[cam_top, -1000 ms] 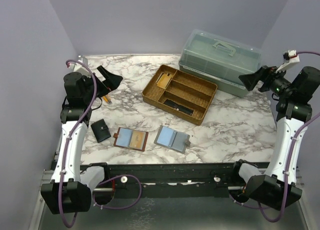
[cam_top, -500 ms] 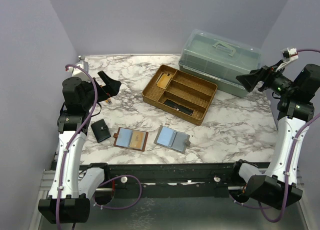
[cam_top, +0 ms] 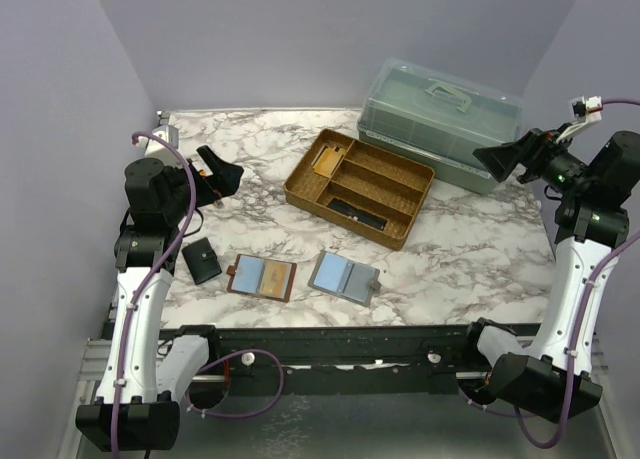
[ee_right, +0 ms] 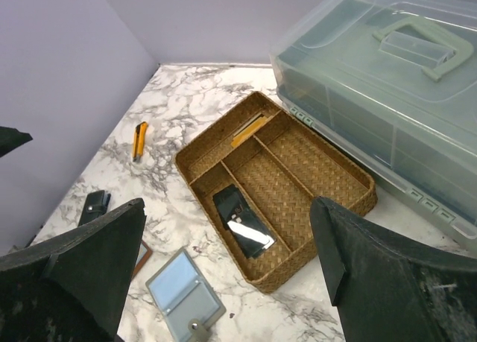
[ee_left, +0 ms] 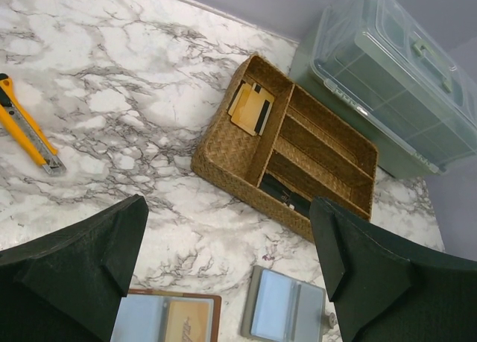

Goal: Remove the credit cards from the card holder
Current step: Reset both arms

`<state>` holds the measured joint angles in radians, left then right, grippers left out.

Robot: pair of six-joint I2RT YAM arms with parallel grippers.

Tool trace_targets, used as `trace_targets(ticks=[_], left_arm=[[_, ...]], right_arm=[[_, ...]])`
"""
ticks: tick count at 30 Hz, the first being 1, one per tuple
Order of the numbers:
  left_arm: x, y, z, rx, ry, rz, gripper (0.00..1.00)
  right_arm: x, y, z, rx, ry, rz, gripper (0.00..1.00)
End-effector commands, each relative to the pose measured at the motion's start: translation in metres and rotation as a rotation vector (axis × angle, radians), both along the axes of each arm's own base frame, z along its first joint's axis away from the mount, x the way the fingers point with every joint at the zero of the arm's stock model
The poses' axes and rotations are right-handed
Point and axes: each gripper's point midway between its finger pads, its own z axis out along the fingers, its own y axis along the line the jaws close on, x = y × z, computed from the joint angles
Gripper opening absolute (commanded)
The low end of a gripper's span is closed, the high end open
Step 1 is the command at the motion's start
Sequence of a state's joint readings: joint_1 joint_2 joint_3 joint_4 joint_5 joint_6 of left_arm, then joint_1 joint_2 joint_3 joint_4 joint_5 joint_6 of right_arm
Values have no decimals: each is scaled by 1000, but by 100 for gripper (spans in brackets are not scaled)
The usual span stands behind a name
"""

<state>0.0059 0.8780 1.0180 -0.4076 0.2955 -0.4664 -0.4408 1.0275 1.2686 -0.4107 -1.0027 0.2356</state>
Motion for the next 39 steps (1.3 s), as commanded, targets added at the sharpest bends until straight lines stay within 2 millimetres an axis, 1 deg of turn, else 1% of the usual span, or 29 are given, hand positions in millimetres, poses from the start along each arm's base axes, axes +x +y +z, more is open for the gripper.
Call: trace_targets(ticks=[1,6,17,22,35,39], left_arm=[[-8,-3,-4,6,-3,-19,99],[-11,-2,-5,10,-8,-17,99],[-10,-4,-6,6,-3,-25,99],[-12,-3,-7,11,-6,-26,99],[-12,-6,-9,7,-5,-43,99],[-12,-7,-12,4,1,-49,99]], right_arm=[[-2,-1,2,23,0,-18,100],[-3,0,3,27,0,-19,100],[-4,-3,1,13,0,-39,100],[-5,-3,4,1,-7,-33,100],[-4,-3,1,1,-4,-29,100],[-3,-4,0,2,-2,-30,100]])
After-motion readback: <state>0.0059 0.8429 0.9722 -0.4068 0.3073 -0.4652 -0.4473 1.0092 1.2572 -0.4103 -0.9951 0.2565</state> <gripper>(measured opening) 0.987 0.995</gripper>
